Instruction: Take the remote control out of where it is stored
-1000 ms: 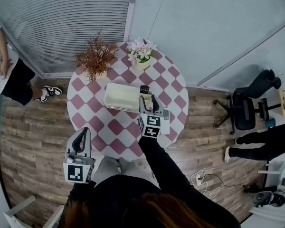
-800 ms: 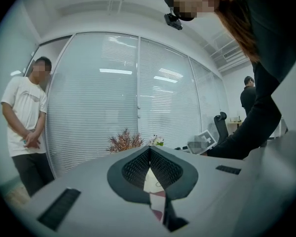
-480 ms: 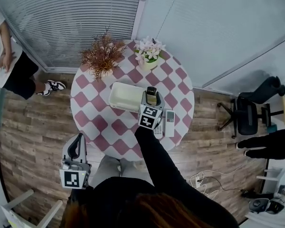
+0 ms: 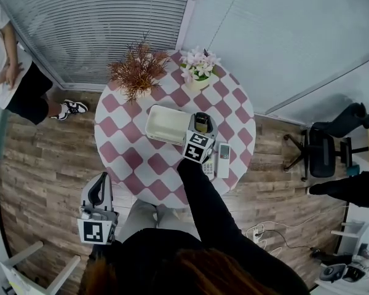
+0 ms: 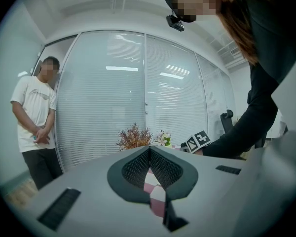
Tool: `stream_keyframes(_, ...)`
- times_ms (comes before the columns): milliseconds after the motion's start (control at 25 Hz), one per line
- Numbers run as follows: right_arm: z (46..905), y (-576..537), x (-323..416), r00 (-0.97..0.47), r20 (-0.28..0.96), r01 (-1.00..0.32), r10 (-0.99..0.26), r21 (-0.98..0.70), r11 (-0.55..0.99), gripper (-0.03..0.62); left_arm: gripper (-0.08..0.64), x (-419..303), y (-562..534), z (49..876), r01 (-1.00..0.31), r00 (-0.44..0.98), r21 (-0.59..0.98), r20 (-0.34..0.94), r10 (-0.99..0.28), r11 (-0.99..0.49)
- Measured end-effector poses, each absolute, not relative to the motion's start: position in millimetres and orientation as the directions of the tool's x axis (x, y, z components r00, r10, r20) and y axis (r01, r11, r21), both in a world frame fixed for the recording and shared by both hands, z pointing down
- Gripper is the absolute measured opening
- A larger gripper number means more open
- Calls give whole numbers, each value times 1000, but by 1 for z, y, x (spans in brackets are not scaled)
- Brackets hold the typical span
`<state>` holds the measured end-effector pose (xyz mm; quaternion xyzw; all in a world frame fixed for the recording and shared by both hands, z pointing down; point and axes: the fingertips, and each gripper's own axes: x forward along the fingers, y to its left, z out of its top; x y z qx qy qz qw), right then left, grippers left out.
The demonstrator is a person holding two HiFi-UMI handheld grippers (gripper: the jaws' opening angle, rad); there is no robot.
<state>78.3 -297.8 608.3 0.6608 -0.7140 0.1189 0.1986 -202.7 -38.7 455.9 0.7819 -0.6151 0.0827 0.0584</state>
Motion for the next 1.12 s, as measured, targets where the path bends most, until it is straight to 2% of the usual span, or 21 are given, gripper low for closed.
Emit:
stream_keyframes(360,600,-297,76,-82,421,-985,-903,106,138,213,6,-201,-44,454,-968,243,-7,201,-949,-250)
stream_keyframes(1120,472,-252,84,-218,142,-971,-966,65,228,207,6,-165,-67,449,-935,351,4,164,-922,-356)
